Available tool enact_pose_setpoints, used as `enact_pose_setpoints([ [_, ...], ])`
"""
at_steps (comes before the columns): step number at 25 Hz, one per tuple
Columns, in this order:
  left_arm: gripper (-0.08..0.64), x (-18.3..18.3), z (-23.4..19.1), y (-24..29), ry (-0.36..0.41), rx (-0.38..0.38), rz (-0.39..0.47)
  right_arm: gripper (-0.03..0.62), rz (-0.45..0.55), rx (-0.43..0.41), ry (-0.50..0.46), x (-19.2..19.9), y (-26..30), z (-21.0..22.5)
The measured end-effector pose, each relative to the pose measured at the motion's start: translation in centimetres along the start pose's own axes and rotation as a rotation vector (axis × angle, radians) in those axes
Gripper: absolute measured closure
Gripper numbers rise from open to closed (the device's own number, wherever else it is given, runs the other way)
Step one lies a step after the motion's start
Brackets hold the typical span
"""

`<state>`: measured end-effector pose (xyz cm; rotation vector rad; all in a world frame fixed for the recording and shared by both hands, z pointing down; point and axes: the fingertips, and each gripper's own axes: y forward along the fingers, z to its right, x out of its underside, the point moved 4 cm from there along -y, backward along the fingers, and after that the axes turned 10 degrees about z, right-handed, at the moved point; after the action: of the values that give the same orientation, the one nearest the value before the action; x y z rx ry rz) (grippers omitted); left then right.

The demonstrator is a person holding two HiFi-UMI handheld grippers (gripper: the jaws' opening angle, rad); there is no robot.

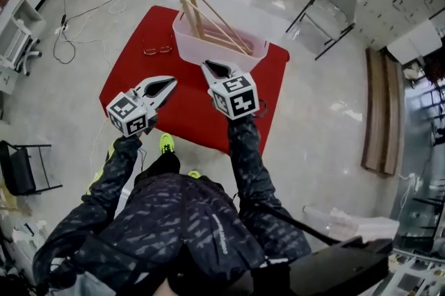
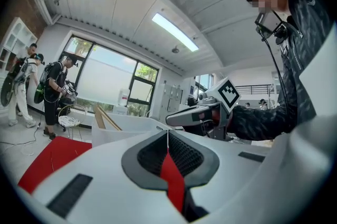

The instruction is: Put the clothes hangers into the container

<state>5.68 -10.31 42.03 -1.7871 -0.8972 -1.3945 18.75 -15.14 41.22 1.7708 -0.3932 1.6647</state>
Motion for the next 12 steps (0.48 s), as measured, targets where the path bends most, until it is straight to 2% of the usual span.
enact_pose_setpoints([
  [7,0.548,3.0,6.4,-1.5,-0.038,-0.05,-0.033,0.557,-0.024,-0.108,0.063,4.3,-4.2,-3.1],
  [12,0.548,3.4,8.1,-3.3,-0.044,-0.097,-0.051,0.557,-0.027,-0.168,0.115,6.1,-5.2,-5.1],
])
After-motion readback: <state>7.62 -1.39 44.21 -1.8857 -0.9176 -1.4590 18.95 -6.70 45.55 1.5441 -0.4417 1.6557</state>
